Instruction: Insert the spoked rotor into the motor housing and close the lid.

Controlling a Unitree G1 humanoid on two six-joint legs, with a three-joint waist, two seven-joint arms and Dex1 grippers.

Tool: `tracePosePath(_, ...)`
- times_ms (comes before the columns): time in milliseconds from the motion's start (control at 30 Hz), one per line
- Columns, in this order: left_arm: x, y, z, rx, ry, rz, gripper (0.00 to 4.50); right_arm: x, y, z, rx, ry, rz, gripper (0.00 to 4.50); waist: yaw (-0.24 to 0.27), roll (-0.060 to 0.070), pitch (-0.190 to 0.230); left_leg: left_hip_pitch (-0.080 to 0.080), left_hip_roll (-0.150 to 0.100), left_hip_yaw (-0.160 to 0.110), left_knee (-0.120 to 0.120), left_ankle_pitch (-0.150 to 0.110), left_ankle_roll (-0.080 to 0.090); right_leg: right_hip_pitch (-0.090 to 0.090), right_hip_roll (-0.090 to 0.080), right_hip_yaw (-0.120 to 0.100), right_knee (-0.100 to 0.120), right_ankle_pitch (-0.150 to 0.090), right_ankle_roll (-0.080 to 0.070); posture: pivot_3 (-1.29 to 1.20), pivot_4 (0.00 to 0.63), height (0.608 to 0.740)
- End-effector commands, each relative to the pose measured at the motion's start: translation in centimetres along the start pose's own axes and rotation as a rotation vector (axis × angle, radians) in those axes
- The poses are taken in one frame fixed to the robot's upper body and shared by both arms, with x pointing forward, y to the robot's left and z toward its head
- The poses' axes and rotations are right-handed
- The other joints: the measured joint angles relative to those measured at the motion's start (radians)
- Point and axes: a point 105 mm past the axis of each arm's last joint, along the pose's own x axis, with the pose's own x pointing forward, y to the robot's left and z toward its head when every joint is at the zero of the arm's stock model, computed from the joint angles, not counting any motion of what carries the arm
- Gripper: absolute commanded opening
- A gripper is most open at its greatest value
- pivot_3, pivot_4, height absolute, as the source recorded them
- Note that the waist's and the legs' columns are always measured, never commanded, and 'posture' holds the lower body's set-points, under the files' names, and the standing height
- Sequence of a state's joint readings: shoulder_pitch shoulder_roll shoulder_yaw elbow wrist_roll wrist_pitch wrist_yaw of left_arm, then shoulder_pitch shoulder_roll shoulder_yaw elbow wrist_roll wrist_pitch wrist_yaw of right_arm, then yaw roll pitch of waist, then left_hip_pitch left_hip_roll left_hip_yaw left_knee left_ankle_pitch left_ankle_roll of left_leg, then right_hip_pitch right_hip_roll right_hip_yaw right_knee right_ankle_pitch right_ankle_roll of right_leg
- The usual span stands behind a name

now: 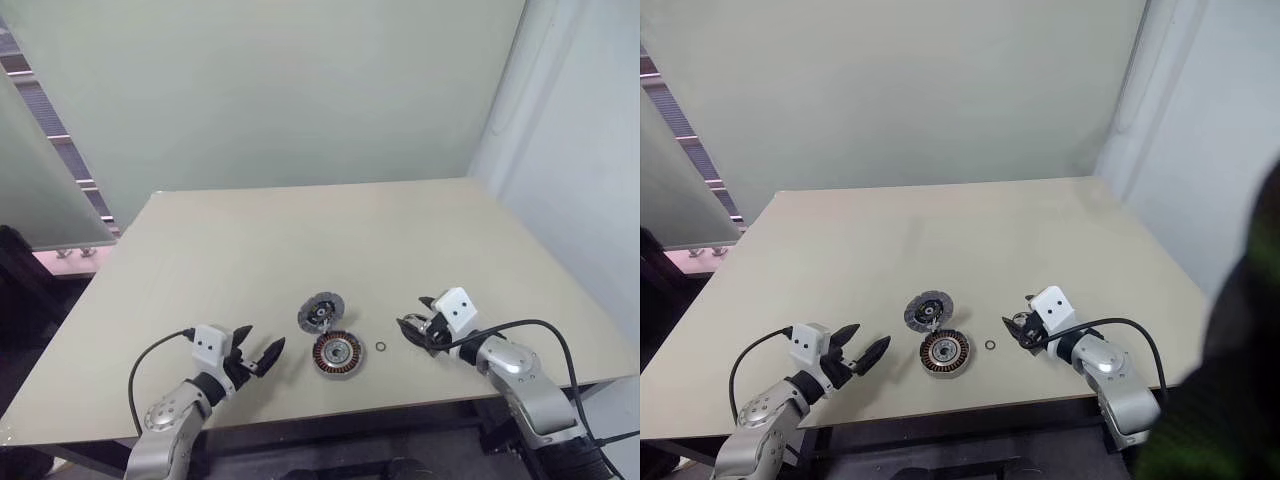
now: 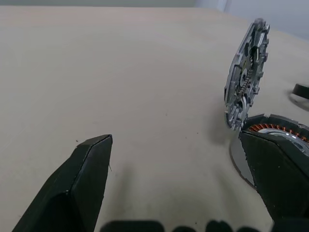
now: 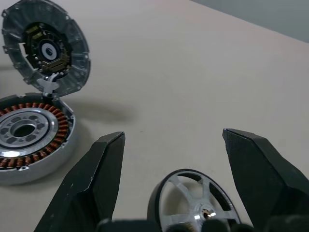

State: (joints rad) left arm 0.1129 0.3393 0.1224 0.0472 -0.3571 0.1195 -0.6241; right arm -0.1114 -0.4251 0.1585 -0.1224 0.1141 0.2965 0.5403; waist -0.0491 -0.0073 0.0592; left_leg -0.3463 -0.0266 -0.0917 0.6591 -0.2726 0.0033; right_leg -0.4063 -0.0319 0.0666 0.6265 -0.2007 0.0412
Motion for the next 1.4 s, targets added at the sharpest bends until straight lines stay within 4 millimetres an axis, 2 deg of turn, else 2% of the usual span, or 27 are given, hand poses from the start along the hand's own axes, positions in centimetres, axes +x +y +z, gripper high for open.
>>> tracePosePath(33,0.6,-0.4,1.3,0.034,-0.051,-0.020,4.50,0.1,-0.5,1.6,-0.048,-0.050,-0.001,3.54,0.000,0.000,0.000,0.000,0.000,0.000,0.000,0.000,0.000,0.000,0.000,0.000,0.000,0.000,0.000,0.00,0.000,0.740)
tracePosePath(200,0.3,-0.2,1.6,0.042,-0.080,0.012,4.50,0.2,-0.1,1.6,-0.036,-0.056,0.016,3.54,0.000,0.000,0.000,0.000,0.000,0.000,0.001,0.000,0.000,0.000,0.000,0.000,0.000,0.000,0.000,0.00,0.000,0.740)
tracePosePath(333,-0.2,0.1,2.6,0.065,-0.105,0.034,4.50,0.6,0.2,1.6,-0.013,-0.056,0.024,3.54,0.000,0.000,0.000,0.000,0.000,0.000,0.001,0.000,0.000,0.000,0.000,0.000,0.000,0.001,0.001,0.00,0.000,0.740)
tracePosePath(533,0.0,-0.7,3.9,0.132,-0.086,-0.045,4.50,0.5,0.2,0.7,0.027,0.005,0.018,3.54,0.000,0.000,0.000,0.000,0.000,0.000,0.001,0.000,0.000,0.000,0.000,0.000,0.000,0.002,0.001,0.00,0.000,0.740)
tracePosePath(800,-0.3,-2.0,2.6,0.146,-0.009,-0.139,4.50,-0.7,-0.6,-0.1,0.119,0.066,-0.026,3.54,0.000,0.000,0.000,-0.001,0.000,0.001,0.001,0.000,0.000,0.000,0.000,0.000,0.000,0.002,0.001,0.00,0.000,0.740)
tracePosePath(1033,-0.3,-3.8,1.0,0.125,0.037,-0.218,4.50,-0.7,2.2,-0.9,0.134,0.101,0.061,3.54,0.000,0.000,0.000,-0.001,0.001,0.001,0.001,0.000,0.000,-0.001,0.000,0.000,0.000,0.001,0.001,0.00,0.000,0.740)
tracePosePath(1167,-0.5,-4.3,0.0,0.149,0.079,-0.258,4.50,0.3,3.1,-1.2,0.126,0.115,0.068,3.54,-0.001,0.000,0.000,0.000,0.001,0.002,0.001,0.000,0.000,-0.001,0.000,0.000,0.000,0.001,0.001,0.00,0.000,0.740)
tracePosePath(1400,-0.8,-4.4,-0.4,0.146,0.091,-0.263,4.50,1.9,4.2,-2.2,0.137,0.140,0.070,3.54,0.000,0.000,0.000,-0.001,0.001,0.002,0.001,0.000,0.000,-0.001,0.000,0.000,0.000,0.001,0.001,0.00,0.000,0.740)
